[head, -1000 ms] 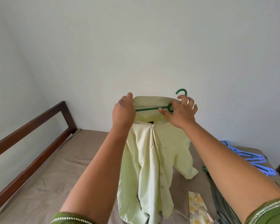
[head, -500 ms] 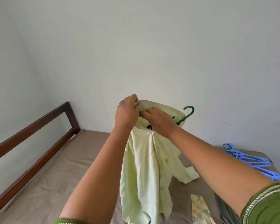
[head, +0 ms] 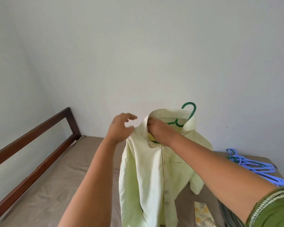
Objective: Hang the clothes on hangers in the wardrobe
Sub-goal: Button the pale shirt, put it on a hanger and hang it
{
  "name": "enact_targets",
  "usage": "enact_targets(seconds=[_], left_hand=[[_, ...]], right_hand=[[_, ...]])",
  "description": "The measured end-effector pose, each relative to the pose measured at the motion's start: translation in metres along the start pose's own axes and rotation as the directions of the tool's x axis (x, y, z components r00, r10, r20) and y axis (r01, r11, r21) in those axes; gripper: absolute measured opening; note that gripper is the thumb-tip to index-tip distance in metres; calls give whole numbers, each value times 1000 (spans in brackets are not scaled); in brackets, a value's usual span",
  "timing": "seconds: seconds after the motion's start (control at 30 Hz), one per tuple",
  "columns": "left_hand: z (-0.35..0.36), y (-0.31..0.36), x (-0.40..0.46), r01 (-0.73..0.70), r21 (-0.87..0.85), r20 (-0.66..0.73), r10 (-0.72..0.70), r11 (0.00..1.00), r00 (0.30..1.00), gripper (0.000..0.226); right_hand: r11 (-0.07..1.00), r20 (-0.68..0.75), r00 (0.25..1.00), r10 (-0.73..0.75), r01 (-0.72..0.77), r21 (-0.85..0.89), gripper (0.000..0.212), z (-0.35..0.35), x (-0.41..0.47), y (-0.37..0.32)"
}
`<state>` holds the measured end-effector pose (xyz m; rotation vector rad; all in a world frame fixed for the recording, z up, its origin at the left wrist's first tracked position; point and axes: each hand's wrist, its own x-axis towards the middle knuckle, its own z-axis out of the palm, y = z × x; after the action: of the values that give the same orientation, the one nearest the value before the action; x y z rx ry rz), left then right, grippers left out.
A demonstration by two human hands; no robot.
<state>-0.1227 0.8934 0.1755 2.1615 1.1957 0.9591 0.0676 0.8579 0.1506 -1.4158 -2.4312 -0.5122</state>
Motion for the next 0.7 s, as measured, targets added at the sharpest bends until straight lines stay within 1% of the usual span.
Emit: enact_targets(seconds=[0.03,0.07,0.1,0.13,0.2,0.23,0.27,0.3,0.33,0.37,0.4,0.43,0.47,0.5,0.53,0.57,0.6,0.63,0.67,0.7], left_hand=[[5,-4,-1,-59,225,93,39,973,995,38],[12,-4,-1,-92,346,177,31,934,984,45],[19,-3,-1,-97,387,218,12,917,976,43],[26,-1,0,-81,357,212,4,931,977,34],[33,-1,2,-41,251,128,9,967,992,21],[33,-5,1,-43,236,69,28,971,997,19],[33,-11,1,-55,251,11,54,966,998,18],[31,-15,0,-67,280,-33,79,958,996,17],[28,-18,-1,-72,302,-66,97,950,993,16],[23,-19,-2,-83,320,-82,114,944,990,14],[18,-19,-1,-102,333,-86,138,937,987,13],[13,-17,0,-121,351,-88,162,929,983,11],[8,-13,2,-143,364,-91,188,920,978,10],[4,-8,4,-166,371,-95,215,914,972,9],[2,-4,6,-191,370,-96,242,909,965,9],[1,0,7,-210,362,-96,261,908,961,9],[1,1,7,-222,345,-97,270,912,958,10],[0,2,7,-222,326,-98,266,919,959,12],[0,1,8,-217,312,-99,259,925,961,14],[0,0,8,-197,319,-95,238,927,966,15]], right_hand=[[999,13,1000,14,-15,42,27,0,0,-2],[996,13,999,42,-43,78,30,-4,1,-6],[994,15,998,59,-60,92,33,-7,2,-10],[992,-9,998,70,-69,104,32,-11,4,-12],[997,-99,994,47,-40,66,23,-23,7,-14],[998,-185,982,23,-14,54,16,-27,6,-10],[995,-277,960,47,-22,94,11,-30,3,-4],[982,-377,917,131,-67,177,8,-34,-3,3],[950,-482,835,265,-141,278,6,-37,-11,10],[894,-571,705,421,-218,391,4,-42,-20,16],[800,-592,546,592,-307,516,4,-47,-28,23],[645,-511,398,762,-397,653,6,-46,-35,34],[443,-324,314,892,-477,759,13,-47,-38,45],[231,-71,300,951,-540,809,25,-46,-39,54],[63,164,351,922,-552,831,36,-45,-40,59],[-62,319,410,855,-530,846,39,-41,-39,64],[-116,382,454,805,-510,852,36,-40,-39,65],[-88,374,471,799,-524,847,30,-38,-38,64],[2,325,484,812,-559,829,27,-37,-37,63],[129,251,502,828,-606,785,27,-38,-36,61]])
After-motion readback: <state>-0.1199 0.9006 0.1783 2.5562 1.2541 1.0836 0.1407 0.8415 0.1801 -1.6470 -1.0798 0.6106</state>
